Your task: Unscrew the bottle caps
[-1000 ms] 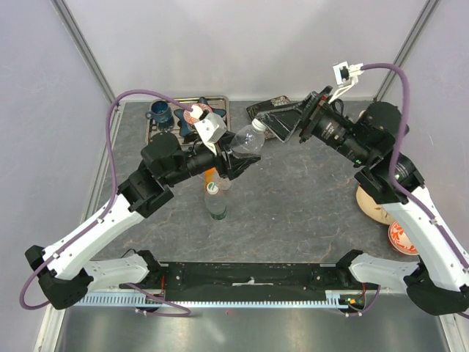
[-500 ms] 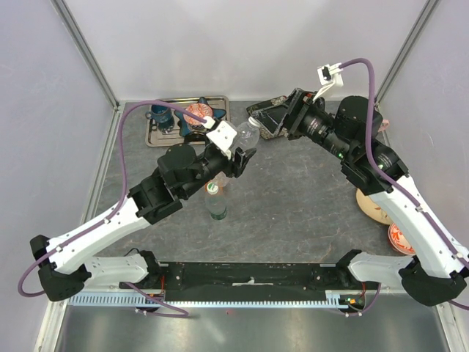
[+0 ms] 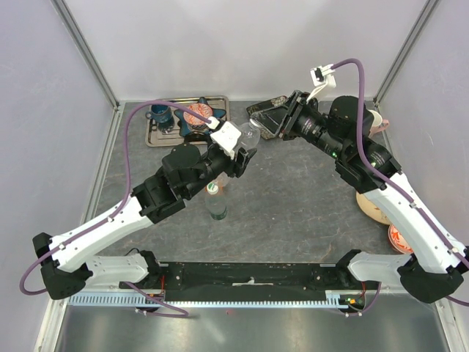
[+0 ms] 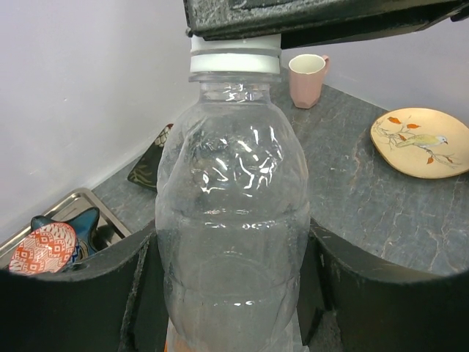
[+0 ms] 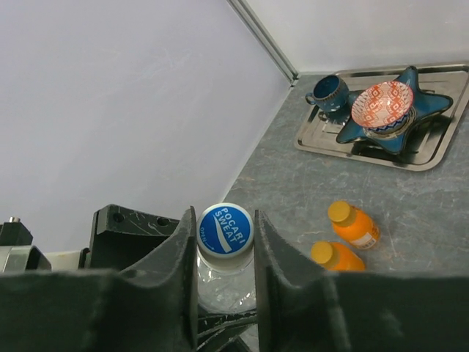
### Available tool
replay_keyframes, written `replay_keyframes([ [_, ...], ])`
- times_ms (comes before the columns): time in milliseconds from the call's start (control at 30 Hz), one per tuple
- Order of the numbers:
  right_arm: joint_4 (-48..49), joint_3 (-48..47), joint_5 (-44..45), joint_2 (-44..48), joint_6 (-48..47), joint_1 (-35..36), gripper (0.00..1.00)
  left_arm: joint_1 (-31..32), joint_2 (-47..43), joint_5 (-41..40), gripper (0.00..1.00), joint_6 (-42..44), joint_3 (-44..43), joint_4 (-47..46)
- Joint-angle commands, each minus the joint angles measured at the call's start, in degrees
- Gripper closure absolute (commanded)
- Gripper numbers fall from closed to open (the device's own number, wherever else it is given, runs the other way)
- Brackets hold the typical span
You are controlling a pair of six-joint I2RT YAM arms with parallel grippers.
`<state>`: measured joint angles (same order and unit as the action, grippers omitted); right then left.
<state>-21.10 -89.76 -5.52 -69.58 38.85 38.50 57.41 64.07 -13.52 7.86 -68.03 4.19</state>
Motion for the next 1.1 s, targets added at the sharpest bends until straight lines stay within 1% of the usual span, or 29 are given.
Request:
replay_keyframes([
  [0, 1.85, 0.90, -0.71, 0.85, -0.09, 0.08, 0.90, 0.42, -0.62, -1.07, 0.59, 2.34, -0.26, -2.87],
  [33, 1.94, 0.99, -1.50, 0.59, -0.44, 0.08, 0.93, 0.34, -0.62, -0.90, 0.59, 2.16, -0.26, -2.87],
  [67, 2.03, 1.07, -2.47, 0.50, -0.79, 0.08, 0.99, 0.34, -0.62, -0.46, 0.59, 2.07, -0.35, -2.95],
  [133, 2.29, 0.81, -7.82, -0.55, -3.06, 0.08, 1.00, 0.42, -0.88, 0.77, 0.57, 1.81, -0.52, -2.87],
  [167, 2.29, 0.72, -9.23, -0.64, -3.78, 0.08, 1.00, 0.34, -1.05, 3.65, 0.55, 1.72, -0.52, -2.69],
  [233, 2.12, 1.16, -10.74, -0.03, -5.88, 0.17, 1.00, 0.25, -1.58, 8.13, 0.54, 1.20, -0.96, -1.56],
  [267, 1.77, 1.07, -10.83, 0.23, -8.33, 0.08, 1.00, 0.25, -1.67, 13.12, 0.54, 0.85, -1.23, -1.11],
  [300, 1.59, 1.07, -11.26, 0.67, -9.31, 0.00, 1.00, 0.07, -1.76, 16.04, 0.54, 0.41, -2.01, -0.50],
  [333, 1.50, 0.81, -13.18, 1.20, -10.36, 0.08, 1.00, -0.10, -1.76, 18.68, 0.54, -0.90, -2.45, 0.55],
  [367, 1.50, 0.64, -14.77, 1.29, -12.55, 0.00, 1.00, -0.89, -1.93, 24.27, 0.56, -1.78, -3.42, 1.00],
  [400, 1.50, 0.46, -16.70, 1.46, -13.62, 0.08, 1.00, -1.59, -2.02, 27.63, 0.57, -2.75, -3.86, 1.35],
  [433, 1.24, -0.59, -21.42, 1.21, -14.93, 0.00, 1.00, -2.64, -2.11, 35.33, 0.57, -5.28, -4.13, 1.35],
  [500, 0.98, -0.68, -22.77, 1.73, -17.13, 0.08, 1.00, -6.50, -2.20, 43.45, 0.57, -8.89, -4.83, 0.48],
  [533, 0.89, -0.86, -24.17, 2.25, -18.01, -0.09, 1.00, -8.00, -2.11, 47.40, 0.57, -12.57, -5.09, -0.22],
  [567, 0.98, -0.86, -25.75, 2.61, -18.54, -0.01, 1.00, -10.88, -2.20, 55.36, 0.57, -14.60, -4.92, -2.67],
  [600, 1.15, -0.86, -27.51, 2.87, -19.77, -0.09, 1.00, -12.31, -1.76, 59.01, 0.57, -16.71, -4.83, -3.91],
  [633, 1.33, -0.86, -29.62, 3.05, -20.39, -0.01, 1.00, -13.62, -1.67, 62.44, 0.57, -20.91, -4.74, -6.18],
  [667, 1.41, -0.86, -33.29, 3.05, -21.18, 0.00, 1.00, -15.64, -1.41, 68.56, 0.58, -23.04, -4.22, -7.95],
  [700, 1.42, -0.77, -35.33, 3.05, -22.05, 0.00, 1.00, -16.53, -0.62, 71.50, 0.58, -25.24, -3.96, -12.40],
  [733, 1.33, -0.42, -36.74, 3.05, -23.98, 0.08, 1.00, -17.15, -0.27, 74.05, 0.59, -29.70, -3.78, -14.71],
  [767, 1.41, 0.01, -37.54, 3.31, -24.69, 0.08, 1.00, -18.20, 0.26, 78.16, 0.60, -32.00, -3.34, -16.91],
  [800, 2.55, 0.63, -40.51, 3.57, -25.05, 0.00, 1.00, -18.64, 0.61, 80.03, 0.60, -34.38, -2.99, -22.76],
  [833, 3.34, 1.85, -42.88, 4.01, -25.92, 0.00, 1.00, -19.00, 1.66, 81.97, 0.60, -40.14, -2.55, -26.21],
  [867, 3.96, 2.39, -44.13, 4.19, -26.19, 0.17, 1.00, -19.35, 2.36, 85.64, 0.60, -43.25, -1.76, -30.51],
  [900, 4.49, 2.65, -47.01, 4.28, -26.63, 0.17, 1.00, -19.35, 3.07, 87.24, 0.60, -46.24, -1.58, -34.03],
  [933, 4.58, 2.92, -48.69, 4.37, -27.33, 0.17, 1.00, -19.35, 4.64, 88.56, 0.60, -51.75, -1.49, -40.68],
  [1000, 5.45, 3.27, -50.64, 4.45, -28.48, 0.26, 1.00, -19.35, 6.14, 90.86, 0.60, -56.44, -1.40, -45.65],
  [1033, 6.42, 4.49, -51.51, 5.15, -28.83, 0.26, 1.00, -19.35, 6.76, 91.38, 0.60, -60.12, -1.40, -50.37],
  [1067, 7.47, 5.46, -52.83, 5.59, -28.92, 0.26, 1.00, -19.35, 7.90, 91.91, 0.60, -61.98, -1.23, -52.59],
])
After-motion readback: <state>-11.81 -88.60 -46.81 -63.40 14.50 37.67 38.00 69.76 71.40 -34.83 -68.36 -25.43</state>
